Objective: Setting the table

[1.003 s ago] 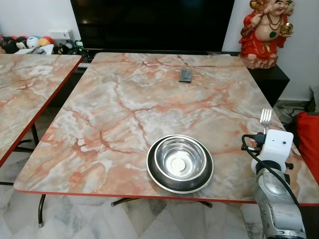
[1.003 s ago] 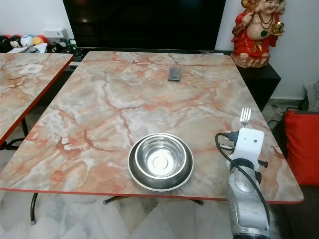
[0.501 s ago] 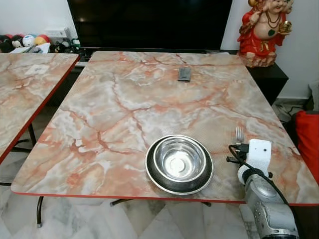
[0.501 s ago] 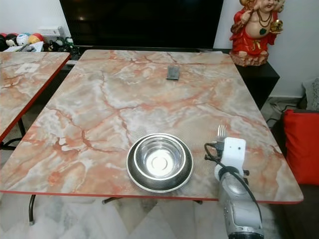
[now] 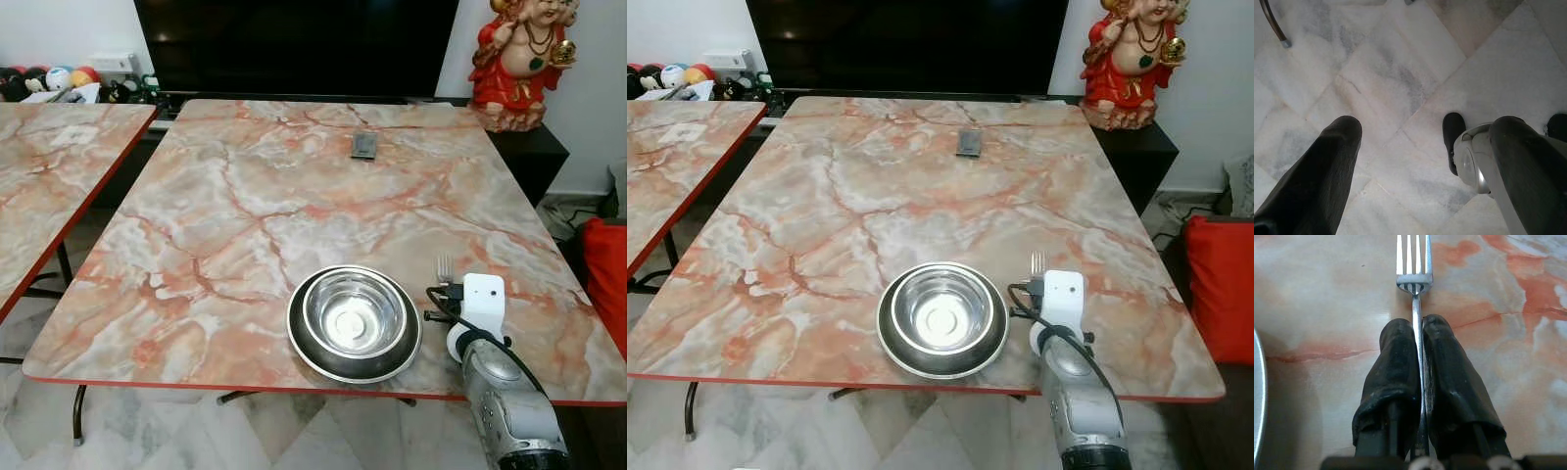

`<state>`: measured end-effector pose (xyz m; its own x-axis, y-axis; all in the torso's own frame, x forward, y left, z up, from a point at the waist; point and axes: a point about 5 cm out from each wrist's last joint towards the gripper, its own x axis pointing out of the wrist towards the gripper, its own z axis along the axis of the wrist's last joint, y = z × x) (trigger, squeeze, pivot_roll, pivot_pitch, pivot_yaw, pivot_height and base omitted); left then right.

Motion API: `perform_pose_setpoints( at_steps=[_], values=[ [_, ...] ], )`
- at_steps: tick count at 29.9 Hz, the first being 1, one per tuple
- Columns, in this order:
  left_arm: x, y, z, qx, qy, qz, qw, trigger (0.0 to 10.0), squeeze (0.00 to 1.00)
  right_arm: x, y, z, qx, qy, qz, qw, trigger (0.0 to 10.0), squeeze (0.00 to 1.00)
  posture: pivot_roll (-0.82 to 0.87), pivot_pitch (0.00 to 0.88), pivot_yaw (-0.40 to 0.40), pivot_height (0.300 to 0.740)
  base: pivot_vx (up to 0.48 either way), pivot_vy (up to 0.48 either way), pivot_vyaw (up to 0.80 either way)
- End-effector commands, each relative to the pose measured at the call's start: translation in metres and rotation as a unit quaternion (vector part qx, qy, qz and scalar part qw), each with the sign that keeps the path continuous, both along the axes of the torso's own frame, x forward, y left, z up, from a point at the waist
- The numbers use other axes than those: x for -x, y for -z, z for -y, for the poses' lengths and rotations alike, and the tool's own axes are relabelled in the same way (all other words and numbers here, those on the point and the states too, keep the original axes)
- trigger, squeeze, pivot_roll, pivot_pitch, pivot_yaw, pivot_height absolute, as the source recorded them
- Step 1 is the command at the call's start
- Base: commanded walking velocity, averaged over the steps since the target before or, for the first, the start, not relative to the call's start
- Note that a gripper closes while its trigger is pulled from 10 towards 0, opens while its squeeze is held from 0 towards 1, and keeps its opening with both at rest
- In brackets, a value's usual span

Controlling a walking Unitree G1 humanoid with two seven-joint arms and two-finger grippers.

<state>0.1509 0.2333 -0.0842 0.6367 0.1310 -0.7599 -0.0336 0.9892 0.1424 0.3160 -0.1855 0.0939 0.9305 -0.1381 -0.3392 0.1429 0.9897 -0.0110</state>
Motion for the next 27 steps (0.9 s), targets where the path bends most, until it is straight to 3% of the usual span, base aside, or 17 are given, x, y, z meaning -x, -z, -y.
perform_pose_setpoints(
  at_steps=[1,12,27],
  values=[
    [0.009,0.003,-0.002,0.002,-0.009,-0.015,1.0,10.0,0.0,-0.001,0.0,-0.003,0.005,-0.003,-0.006,1.0,10.0,0.0,0.02,0.098,-0.001,0.74,0.0,0.0,0.0],
    [0.01,0.004,-0.001,0.003,-0.008,-0.015,1.0,10.0,0.0,0.004,0.0,-0.007,-0.005,-0.001,-0.006,1.0,10.0,0.0,0.01,0.103,0.0,0.74,0.0,0.0,0.0],
    [0.012,0.004,-0.002,0.001,-0.009,-0.016,1.0,10.0,0.0,-0.003,0.011,-0.012,-0.026,-0.004,-0.007,1.0,10.0,0.0,0.03,0.107,0.002,0.74,0.0,0.0,0.0]
  ],
)
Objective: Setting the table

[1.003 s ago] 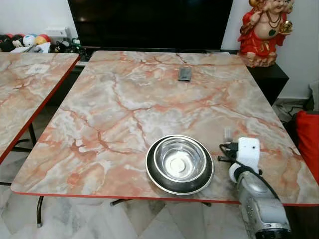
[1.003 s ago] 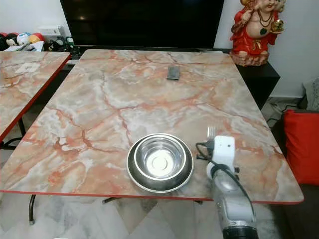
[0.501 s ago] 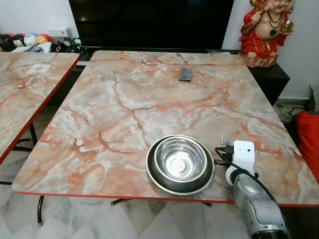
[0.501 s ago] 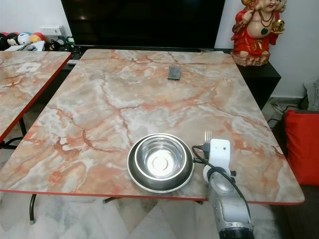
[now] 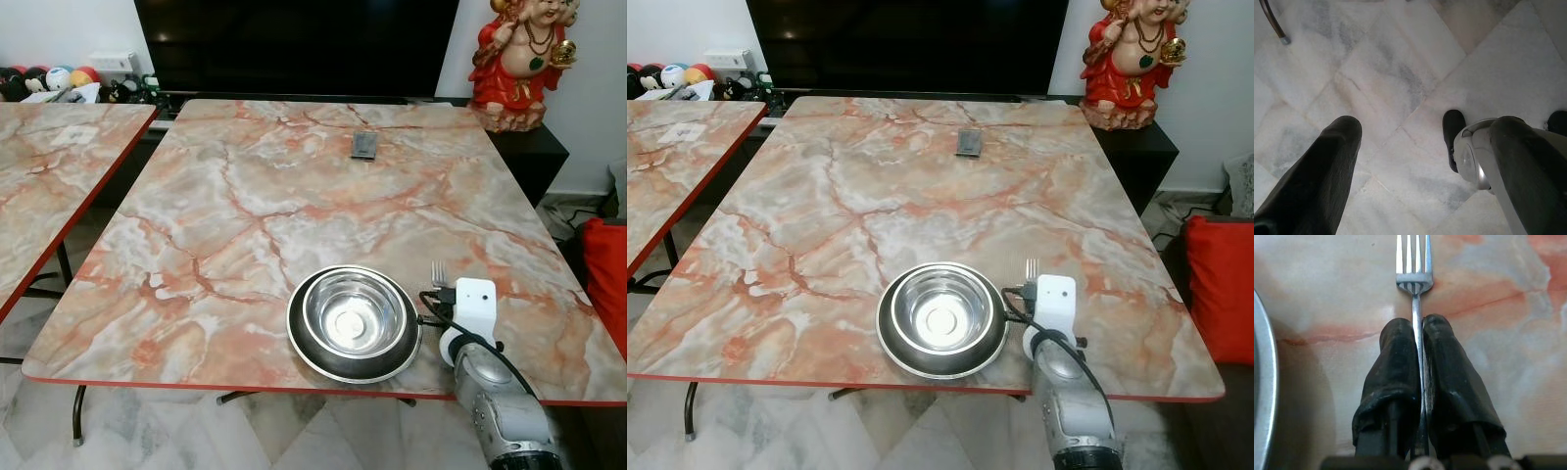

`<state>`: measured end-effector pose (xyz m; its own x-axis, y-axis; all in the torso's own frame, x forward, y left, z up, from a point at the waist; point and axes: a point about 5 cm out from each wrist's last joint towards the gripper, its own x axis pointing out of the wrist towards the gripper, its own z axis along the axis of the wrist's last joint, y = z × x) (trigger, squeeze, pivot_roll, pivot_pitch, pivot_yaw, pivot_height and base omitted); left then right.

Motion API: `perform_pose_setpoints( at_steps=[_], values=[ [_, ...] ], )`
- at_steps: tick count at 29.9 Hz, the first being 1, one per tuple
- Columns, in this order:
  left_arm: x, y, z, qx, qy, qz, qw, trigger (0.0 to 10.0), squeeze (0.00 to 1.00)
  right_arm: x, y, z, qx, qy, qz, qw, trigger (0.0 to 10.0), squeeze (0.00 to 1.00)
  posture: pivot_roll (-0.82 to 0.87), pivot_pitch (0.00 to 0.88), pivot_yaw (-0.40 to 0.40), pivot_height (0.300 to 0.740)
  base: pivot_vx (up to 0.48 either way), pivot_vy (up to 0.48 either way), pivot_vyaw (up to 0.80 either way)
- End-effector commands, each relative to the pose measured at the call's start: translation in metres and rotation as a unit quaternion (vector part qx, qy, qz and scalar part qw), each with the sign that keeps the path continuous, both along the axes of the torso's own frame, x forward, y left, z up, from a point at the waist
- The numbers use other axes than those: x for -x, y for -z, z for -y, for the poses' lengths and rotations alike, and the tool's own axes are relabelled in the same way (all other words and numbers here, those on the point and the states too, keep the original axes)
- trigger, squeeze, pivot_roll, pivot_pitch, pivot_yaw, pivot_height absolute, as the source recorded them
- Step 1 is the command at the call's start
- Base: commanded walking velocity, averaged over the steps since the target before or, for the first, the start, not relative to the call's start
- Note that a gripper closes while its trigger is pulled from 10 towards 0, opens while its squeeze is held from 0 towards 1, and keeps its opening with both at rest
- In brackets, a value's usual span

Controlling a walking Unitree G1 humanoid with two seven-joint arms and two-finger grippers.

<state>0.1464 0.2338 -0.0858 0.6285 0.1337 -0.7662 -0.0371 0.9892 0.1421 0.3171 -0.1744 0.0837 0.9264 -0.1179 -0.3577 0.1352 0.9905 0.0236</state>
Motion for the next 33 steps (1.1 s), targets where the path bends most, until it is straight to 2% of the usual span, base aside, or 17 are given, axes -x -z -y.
perform_pose_setpoints(
  at_steps=[1,17,18,25,28,33],
  values=[
    [0.0074,0.0026,-0.0017,0.0,-0.007,-0.011,1.0,10.0,0.0,-0.0023,0.0009,-0.002,-0.007,-0.001,0.0,1.0,10.0,0.0,0.03,0.107,0.002,0.74,0.0,0.0,0.0],
    [0.0037,0.0012,-0.0024,-0.002,-0.006,-0.008,1.0,10.0,0.0,-0.0084,0.0036,-0.0025,0.004,-0.004,0.007,1.0,10.0,0.0,0.03,0.108,0.004,0.74,0.0,0.0,0.0],
    [0.0039,0.0012,-0.0025,-0.002,-0.006,-0.008,1.0,10.0,0.0,-0.0086,0.0038,-0.0024,0.005,-0.004,0.007,1.0,10.0,0.11,0.03,0.108,0.004,0.74,0.0,0.0,0.0],
    [0.0044,0.0013,-0.0025,-0.002,-0.006,-0.008,1.0,10.0,0.0,-0.0096,0.0051,-0.0034,0.01,-0.007,0.008,1.0,10.0,0.12,0.03,0.108,0.005,0.74,0.0,0.0,0.0],
    [0.0048,0.0014,-0.0025,-0.002,-0.006,-0.007,1.0,10.0,0.0,-0.0102,0.005,-0.0045,0.01,-0.008,0.01,1.0,10.0,0.37,0.04,0.107,0.005,0.74,0.0,0.0,0.0],
    [0.0043,0.0012,-0.0022,-0.002,-0.005,-0.006,1.0,10.0,0.0,-0.0104,0.0051,-0.0044,0.012,-0.008,0.01,1.0,10.0,0.36,0.04,0.107,0.005,0.74,0.0,0.0,0.0]
  ],
)
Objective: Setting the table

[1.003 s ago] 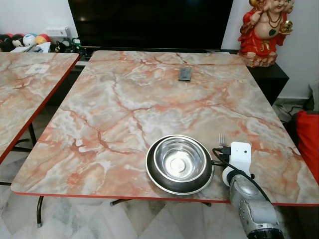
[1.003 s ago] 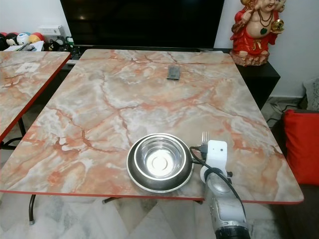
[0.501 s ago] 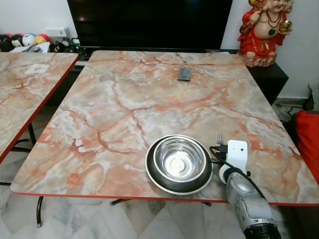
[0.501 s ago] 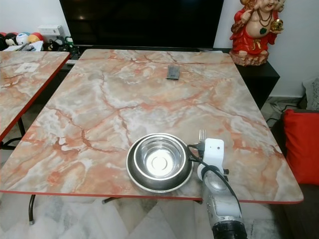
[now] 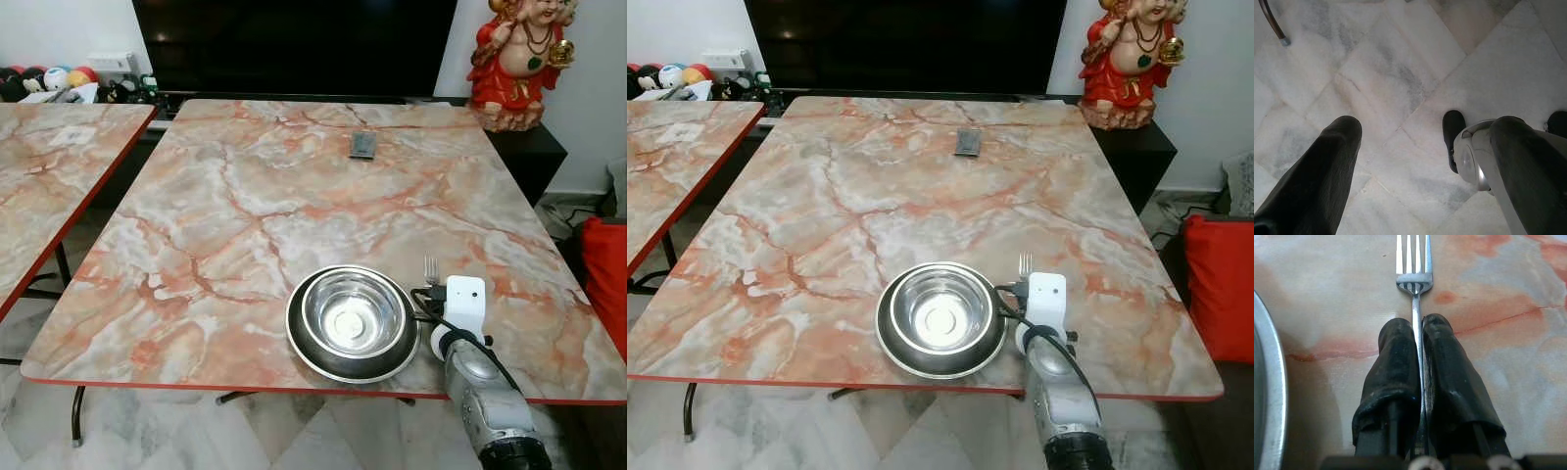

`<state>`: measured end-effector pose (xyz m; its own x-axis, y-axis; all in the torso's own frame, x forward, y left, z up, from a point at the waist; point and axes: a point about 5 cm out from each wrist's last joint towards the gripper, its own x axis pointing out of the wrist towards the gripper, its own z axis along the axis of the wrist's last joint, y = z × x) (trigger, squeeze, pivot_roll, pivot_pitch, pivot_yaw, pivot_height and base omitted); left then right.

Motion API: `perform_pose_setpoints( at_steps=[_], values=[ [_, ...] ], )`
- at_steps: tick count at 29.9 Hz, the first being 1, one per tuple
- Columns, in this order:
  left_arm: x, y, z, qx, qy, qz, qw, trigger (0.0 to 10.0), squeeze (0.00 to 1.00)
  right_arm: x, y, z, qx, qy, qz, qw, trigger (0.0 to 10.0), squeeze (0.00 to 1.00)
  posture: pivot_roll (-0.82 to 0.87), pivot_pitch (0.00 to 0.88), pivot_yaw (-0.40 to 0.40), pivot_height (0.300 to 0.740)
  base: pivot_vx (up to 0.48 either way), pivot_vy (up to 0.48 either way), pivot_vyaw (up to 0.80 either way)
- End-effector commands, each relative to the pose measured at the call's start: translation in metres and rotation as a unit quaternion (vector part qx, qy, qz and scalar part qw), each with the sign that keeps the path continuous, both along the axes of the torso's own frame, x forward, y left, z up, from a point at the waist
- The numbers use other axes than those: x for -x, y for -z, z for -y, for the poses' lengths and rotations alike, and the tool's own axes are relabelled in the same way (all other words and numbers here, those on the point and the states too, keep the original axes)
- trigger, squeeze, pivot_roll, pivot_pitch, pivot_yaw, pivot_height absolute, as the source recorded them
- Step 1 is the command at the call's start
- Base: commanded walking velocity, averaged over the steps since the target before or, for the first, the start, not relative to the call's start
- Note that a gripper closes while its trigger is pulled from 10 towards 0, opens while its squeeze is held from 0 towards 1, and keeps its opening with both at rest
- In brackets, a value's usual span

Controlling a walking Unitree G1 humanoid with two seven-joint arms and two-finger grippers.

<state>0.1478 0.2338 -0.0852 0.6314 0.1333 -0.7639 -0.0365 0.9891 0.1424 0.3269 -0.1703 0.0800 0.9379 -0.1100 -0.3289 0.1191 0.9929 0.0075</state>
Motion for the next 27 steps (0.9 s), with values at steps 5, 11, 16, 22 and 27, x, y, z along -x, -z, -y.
perform_pose_setpoints(
  at_steps=[5,11,16,22,27],
  values=[
    [0.0065,0.002,-0.0019,-0.002,-0.005,-0.008,1.0,10.0,0.0,-0.0009,0.0019,-0.0008,0.003,-0.002,-0.004,1.0,10.0,0.35,0.04,0.107,0.005,0.74,0.0,0.0,0.0],
    [0.0076,0.0022,-0.0021,-0.003,-0.005,-0.008,1.0,10.0,0.0,-0.0005,0.003,-0.0026,0.002,-0.005,-0.006,1.0,10.0,0.39,0.04,0.105,0.008,0.74,0.0,0.0,0.0],
    [0.0062,0.0017,-0.0027,-0.003,-0.005,-0.007,1.0,10.0,0.0,-0.0007,0.0029,-0.0037,0.002,-0.007,-0.006,1.0,10.0,0.39,0.04,0.105,0.008,0.74,0.0,0.0,0.0],
    [0.0052,0.0013,-0.0028,-0.004,-0.005,-0.007,1.0,10.0,0.0,-0.0006,0.0033,-0.0039,0.003,-0.006,-0.007,1.0,10.0,0.53,0.04,0.105,0.008,0.74,0.0,0.0,0.0],
    [0.0049,0.0013,-0.0026,-0.003,-0.005,-0.006,1.0,10.0,0.0,-0.0002,0.0041,-0.0042,0.004,-0.006,-0.009,1.0,10.0,0.14,0.04,0.106,0.009,0.74,0.0,0.0,0.0]
  ],
)
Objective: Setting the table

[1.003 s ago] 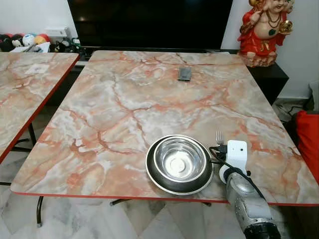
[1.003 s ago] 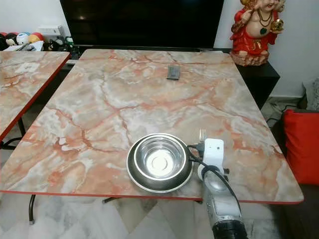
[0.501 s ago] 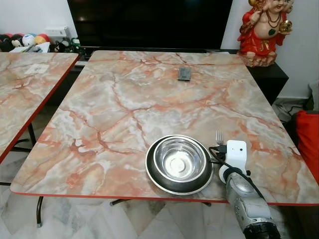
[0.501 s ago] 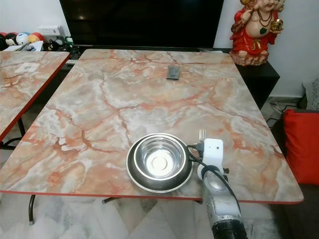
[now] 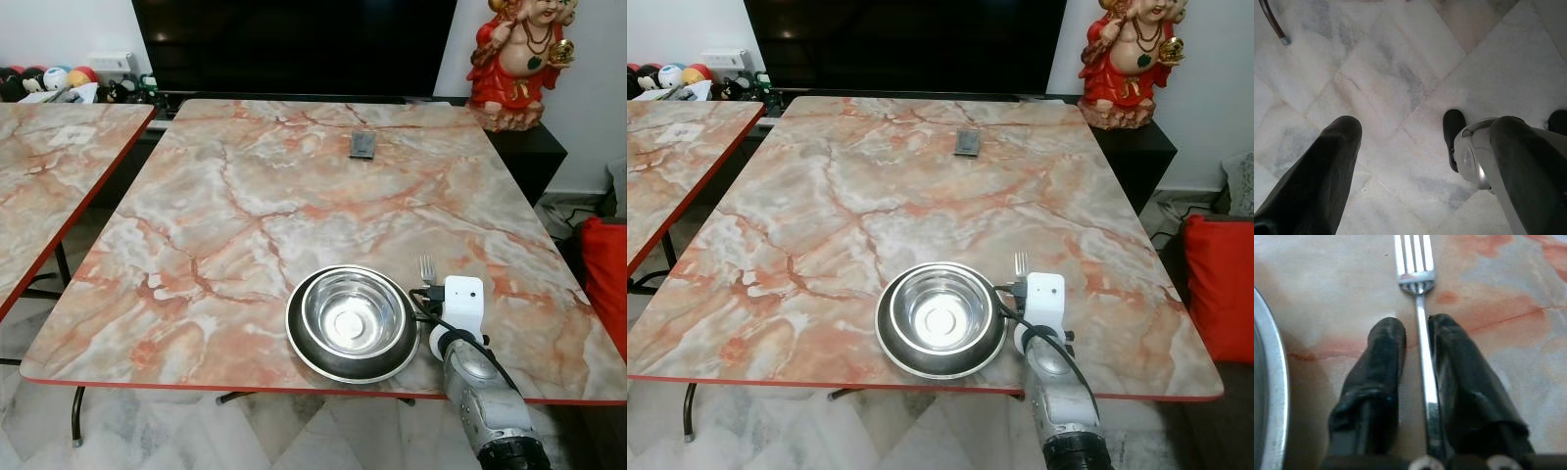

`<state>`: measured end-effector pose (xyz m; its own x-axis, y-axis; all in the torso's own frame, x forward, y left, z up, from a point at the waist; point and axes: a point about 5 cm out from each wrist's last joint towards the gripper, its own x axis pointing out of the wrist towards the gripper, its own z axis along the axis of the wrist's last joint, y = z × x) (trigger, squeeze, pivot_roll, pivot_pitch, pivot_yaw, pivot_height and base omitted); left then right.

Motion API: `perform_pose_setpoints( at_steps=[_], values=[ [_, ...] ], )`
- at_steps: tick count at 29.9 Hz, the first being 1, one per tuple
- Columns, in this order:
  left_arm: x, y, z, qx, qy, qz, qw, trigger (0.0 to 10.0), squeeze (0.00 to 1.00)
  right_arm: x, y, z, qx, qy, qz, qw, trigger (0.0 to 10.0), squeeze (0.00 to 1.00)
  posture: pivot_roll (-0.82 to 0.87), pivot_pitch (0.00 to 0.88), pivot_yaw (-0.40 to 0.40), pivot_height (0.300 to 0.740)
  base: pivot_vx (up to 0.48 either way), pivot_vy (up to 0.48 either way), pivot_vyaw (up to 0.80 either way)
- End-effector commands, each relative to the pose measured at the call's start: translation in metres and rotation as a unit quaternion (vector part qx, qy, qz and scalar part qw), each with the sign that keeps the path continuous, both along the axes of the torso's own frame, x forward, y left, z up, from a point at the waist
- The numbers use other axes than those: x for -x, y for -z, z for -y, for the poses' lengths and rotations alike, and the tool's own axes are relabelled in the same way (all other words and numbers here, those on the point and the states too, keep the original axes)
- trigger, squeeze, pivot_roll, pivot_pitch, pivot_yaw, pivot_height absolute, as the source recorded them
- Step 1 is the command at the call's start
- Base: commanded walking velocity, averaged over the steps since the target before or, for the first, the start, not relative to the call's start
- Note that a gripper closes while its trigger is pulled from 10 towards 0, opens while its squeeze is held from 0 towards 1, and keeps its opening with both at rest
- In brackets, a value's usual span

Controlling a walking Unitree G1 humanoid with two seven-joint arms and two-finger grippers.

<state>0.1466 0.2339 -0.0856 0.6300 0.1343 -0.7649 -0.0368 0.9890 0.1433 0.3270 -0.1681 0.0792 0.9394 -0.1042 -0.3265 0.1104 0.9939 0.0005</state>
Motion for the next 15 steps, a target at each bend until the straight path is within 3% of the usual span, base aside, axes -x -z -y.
perform_pose_setpoints(
  at_steps=[1,15],
  values=[
    [0.0035,0.0009,-0.0023,-0.003,-0.005,-0.005,1.0,10.0,0.0,0.0003,0.0041,-0.0023,0.001,-0.003,-0.011,1.0,10.0,0.0,0.04,0.106,0.008,0.74,0.0,0.0,0.0],
    [0.0034,0.0008,-0.0021,-0.003,-0.004,-0.004,1.0,10.0,0.0,0.0002,0.0029,-0.0026,-0.002,0.002,-0.011,1.0,10.0,0.0,0.04,0.106,0.008,0.74,0.0,0.0,0.0]
  ],
)
